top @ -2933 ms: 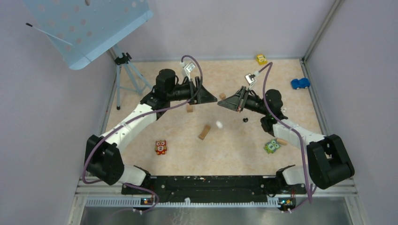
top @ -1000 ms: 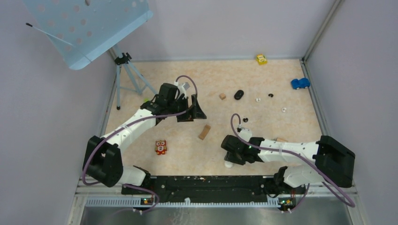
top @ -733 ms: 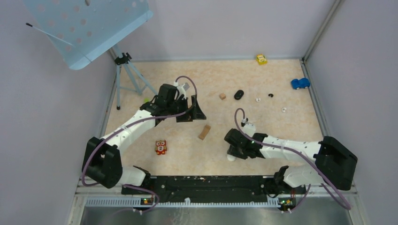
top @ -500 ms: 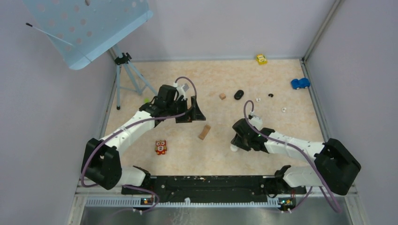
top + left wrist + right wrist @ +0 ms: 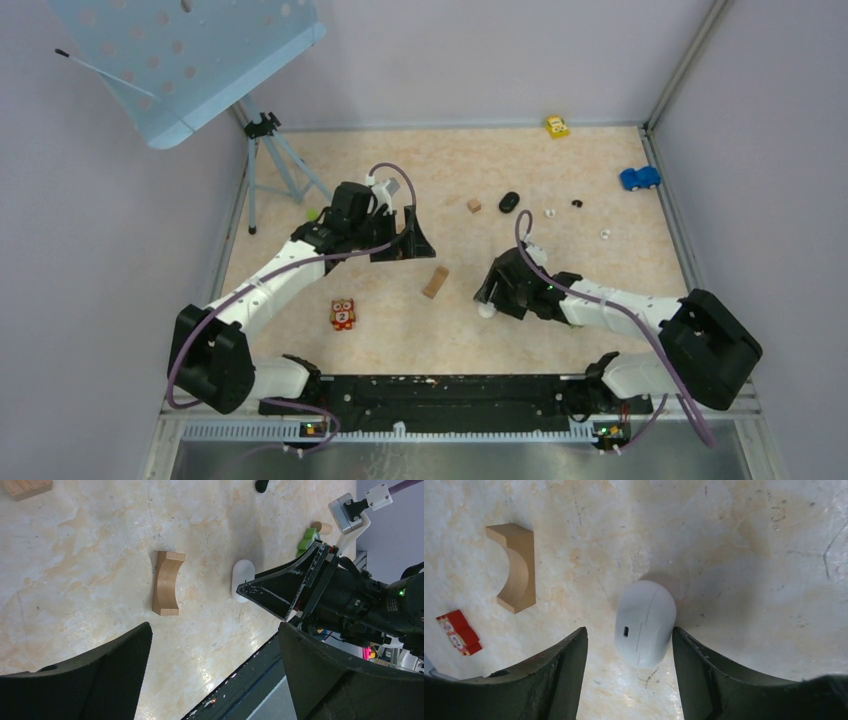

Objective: Insert the wireless bluetooth earbuds into the charging case
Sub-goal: Move the charging case to the corner of the board.

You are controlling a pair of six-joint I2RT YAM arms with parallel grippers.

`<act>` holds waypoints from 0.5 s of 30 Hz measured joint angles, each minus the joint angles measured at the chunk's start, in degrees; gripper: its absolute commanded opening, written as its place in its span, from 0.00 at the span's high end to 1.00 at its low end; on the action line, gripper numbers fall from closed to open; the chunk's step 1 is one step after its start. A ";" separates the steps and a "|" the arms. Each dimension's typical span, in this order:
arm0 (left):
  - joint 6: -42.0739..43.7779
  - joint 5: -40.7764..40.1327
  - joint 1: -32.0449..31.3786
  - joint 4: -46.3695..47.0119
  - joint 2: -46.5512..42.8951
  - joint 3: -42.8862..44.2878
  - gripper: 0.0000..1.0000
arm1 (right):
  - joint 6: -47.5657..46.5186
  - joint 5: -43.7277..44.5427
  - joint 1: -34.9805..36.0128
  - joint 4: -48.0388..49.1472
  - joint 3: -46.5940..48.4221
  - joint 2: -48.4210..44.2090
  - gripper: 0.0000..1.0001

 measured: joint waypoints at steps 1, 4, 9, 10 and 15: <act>0.13 -0.04 0.00 0.00 0.00 0.00 0.01 | 0.02 -0.61 0.00 1.16 -0.48 -0.28 0.39; 0.37 -0.13 0.00 -0.02 0.13 0.00 0.01 | -0.48 -3.08 -0.07 6.45 -3.87 -2.99 0.40; 0.83 -0.83 0.00 -0.42 0.20 -0.07 0.01 | -3.37 -9.09 -0.09 20.35 -8.90 -8.33 0.39; 0.96 -1.09 0.00 -0.42 0.17 -0.28 0.01 | -4.20 -10.43 -0.09 23.15 -9.14 -9.01 0.39; 1.03 -2.80 0.00 -1.62 0.04 -1.49 0.01 | -9.60 -13.44 -0.09 28.13 -7.50 -11.78 0.39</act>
